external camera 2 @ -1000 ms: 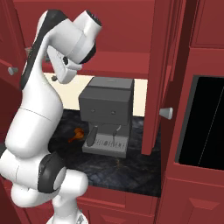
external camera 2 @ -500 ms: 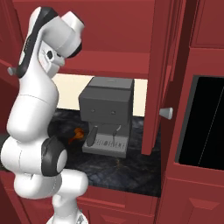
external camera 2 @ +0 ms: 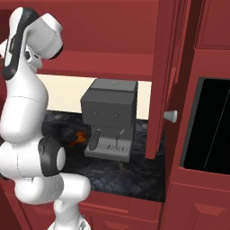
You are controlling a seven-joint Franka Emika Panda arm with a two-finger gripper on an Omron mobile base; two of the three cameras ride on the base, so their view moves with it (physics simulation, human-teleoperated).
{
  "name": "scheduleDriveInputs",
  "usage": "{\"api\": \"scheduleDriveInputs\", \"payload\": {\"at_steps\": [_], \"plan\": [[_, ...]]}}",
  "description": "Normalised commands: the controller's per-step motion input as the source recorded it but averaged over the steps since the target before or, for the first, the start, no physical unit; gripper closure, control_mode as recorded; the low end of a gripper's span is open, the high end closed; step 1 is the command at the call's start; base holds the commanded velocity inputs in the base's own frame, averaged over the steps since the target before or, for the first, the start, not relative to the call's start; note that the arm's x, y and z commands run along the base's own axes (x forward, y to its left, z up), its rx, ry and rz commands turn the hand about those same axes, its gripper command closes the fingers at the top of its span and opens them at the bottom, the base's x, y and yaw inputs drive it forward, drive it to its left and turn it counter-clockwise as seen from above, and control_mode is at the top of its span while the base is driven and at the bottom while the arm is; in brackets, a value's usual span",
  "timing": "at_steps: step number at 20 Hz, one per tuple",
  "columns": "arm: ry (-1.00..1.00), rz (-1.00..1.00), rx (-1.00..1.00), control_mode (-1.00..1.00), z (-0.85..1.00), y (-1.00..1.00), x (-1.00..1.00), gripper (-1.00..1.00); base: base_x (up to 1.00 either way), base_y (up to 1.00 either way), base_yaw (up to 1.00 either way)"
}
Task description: Retrieve the tupperware from the cabinet, then place the raw meat into the tupperware to avoid contamination.
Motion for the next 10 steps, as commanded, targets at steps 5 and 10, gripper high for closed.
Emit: {"api": "scheduleDriveInputs", "payload": {"at_steps": [5, 10], "plan": [[0.05, 0.0, -0.02, -1.0, -0.05, 0.86, -0.53, -1.0, 0.0, 0.0, 0.0], [0.07, -0.08, -0.04, -1.0, -0.16, 0.84, -0.16, -1.0, 0.0, 0.0, 0.0]]}}
